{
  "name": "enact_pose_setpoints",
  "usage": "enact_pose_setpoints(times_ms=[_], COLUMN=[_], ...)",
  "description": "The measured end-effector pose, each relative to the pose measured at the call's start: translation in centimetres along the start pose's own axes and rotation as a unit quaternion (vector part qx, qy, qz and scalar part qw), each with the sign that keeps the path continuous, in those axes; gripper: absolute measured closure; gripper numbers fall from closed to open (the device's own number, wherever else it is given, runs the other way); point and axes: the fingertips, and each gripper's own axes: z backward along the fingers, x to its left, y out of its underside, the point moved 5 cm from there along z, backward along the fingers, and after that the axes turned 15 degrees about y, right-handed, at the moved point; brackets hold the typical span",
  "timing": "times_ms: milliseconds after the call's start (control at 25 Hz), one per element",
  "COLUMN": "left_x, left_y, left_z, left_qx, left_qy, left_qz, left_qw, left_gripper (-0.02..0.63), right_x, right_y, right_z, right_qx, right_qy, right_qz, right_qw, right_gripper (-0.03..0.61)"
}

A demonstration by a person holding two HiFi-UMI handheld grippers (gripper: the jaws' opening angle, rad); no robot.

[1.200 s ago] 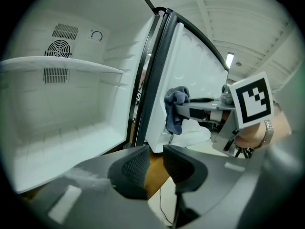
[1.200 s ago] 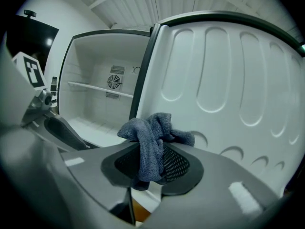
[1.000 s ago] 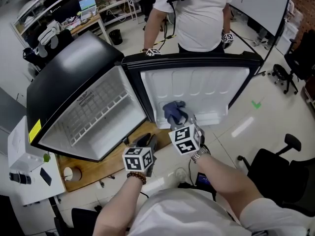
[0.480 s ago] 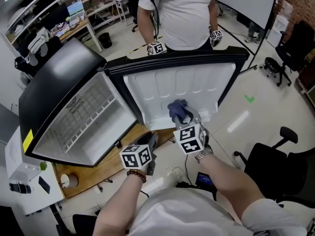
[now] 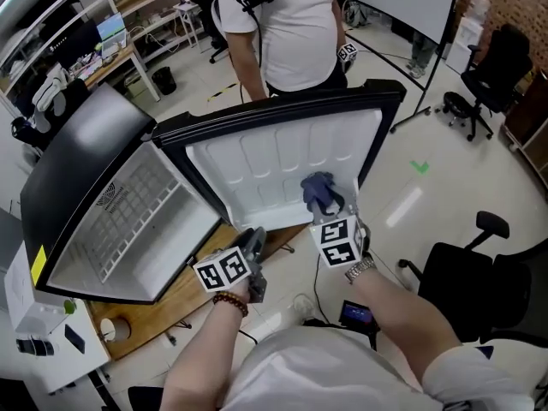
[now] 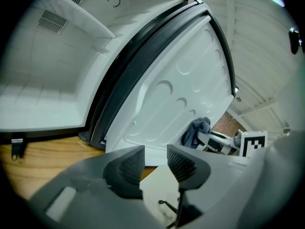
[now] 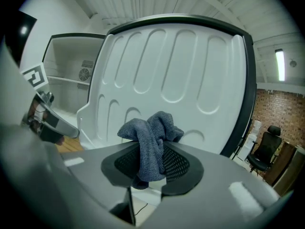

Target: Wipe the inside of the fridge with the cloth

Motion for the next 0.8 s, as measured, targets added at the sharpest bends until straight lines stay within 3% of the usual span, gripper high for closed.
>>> enact_pose_setpoints(times_ms=[440,800], left_x=[0.9,1.4], left_y=[-0.1,-0.2], left_z=[-1.2,-1.5], left_qx=[-0.047,-0.078], left_qy=[0.016,0.018], left_qz=[0.072,0.112], left_qw=[0.9962,0.9904], left_gripper=[0.471,0.472], right_x=[-5.3,-6.5], right_y=[1.5,1.7], right_z=[0.7,1.4], right_qx=[0.020,0.018], right_qy=[0.053,0.055], right_qz=[-0.017,-0.021], right_qw=[0.998,0.998], right_gripper=[0.466,0.466])
